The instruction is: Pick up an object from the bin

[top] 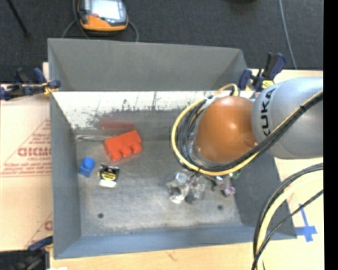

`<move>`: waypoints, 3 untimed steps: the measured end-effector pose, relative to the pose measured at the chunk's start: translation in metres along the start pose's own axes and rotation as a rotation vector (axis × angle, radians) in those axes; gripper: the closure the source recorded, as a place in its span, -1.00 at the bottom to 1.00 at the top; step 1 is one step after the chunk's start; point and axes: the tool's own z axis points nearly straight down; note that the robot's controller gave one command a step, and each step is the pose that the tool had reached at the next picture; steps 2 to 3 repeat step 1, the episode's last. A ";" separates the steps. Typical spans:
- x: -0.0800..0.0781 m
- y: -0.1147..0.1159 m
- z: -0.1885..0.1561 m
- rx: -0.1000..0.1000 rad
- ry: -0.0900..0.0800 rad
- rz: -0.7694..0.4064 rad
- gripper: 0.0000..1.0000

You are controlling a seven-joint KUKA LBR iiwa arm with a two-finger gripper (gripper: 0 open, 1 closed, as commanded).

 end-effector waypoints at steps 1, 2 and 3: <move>-0.001 -0.003 -0.098 0.011 -0.004 0.004 1.00; -0.001 -0.003 -0.098 0.011 -0.004 0.004 1.00; -0.001 -0.003 -0.098 0.011 -0.004 0.004 1.00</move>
Offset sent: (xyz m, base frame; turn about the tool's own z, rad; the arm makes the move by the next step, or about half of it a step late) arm 0.0001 -0.0001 0.0933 0.0000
